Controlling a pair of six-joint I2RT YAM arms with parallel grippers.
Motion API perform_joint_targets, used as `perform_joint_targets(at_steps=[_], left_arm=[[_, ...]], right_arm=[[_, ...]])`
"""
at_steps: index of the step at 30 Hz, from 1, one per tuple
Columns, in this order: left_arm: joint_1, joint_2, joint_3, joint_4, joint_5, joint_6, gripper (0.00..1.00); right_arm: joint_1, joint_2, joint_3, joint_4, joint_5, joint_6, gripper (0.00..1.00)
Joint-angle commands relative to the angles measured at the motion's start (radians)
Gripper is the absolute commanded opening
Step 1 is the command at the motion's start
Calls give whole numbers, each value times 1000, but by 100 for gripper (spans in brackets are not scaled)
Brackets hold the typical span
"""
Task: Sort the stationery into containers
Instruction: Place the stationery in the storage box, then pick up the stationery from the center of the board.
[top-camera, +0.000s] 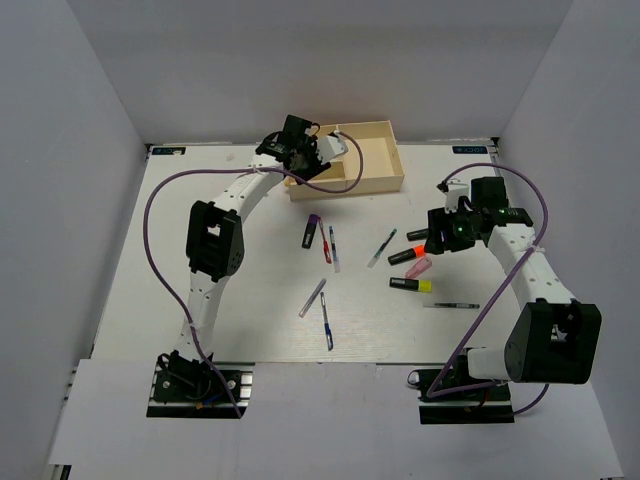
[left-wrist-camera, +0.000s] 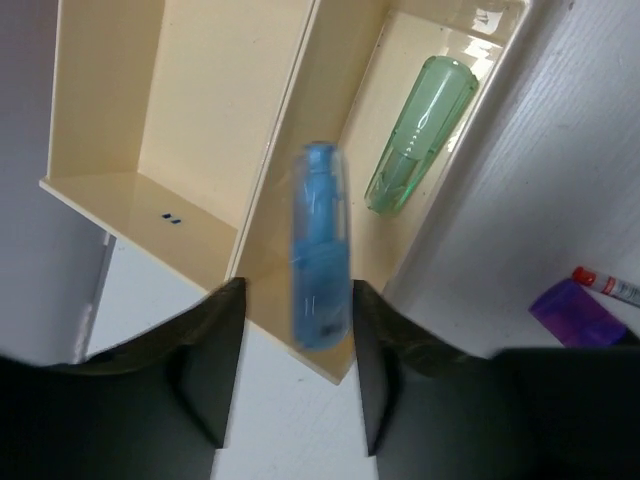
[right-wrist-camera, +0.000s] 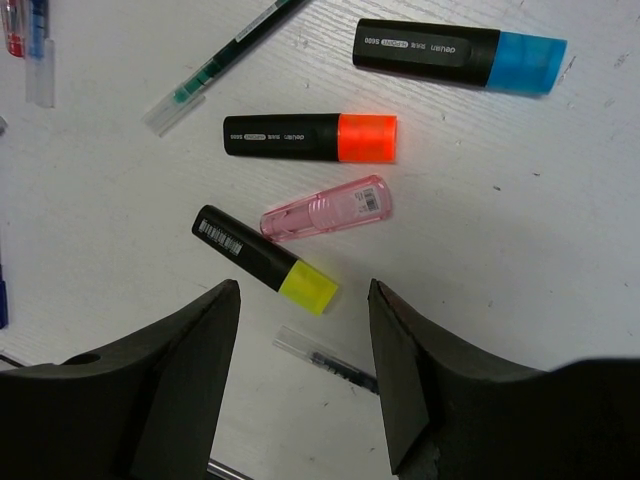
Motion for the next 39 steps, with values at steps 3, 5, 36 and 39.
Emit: perform_joint_targets(at_steps=[3, 5, 36, 39], left_arm=[[2, -33, 25, 20, -6, -14, 73], [-8, -44, 27, 14, -1, -26, 74], [31, -857, -786, 68, -9, -1040, 84], [31, -854, -783, 65, -38, -1040, 83]], right_arm=[[-2, 6, 31, 9, -25, -18, 60], [0, 6, 33, 7, -25, -29, 60], [34, 239, -23, 7, -20, 242, 66], [31, 239, -47, 51, 36, 305, 65]])
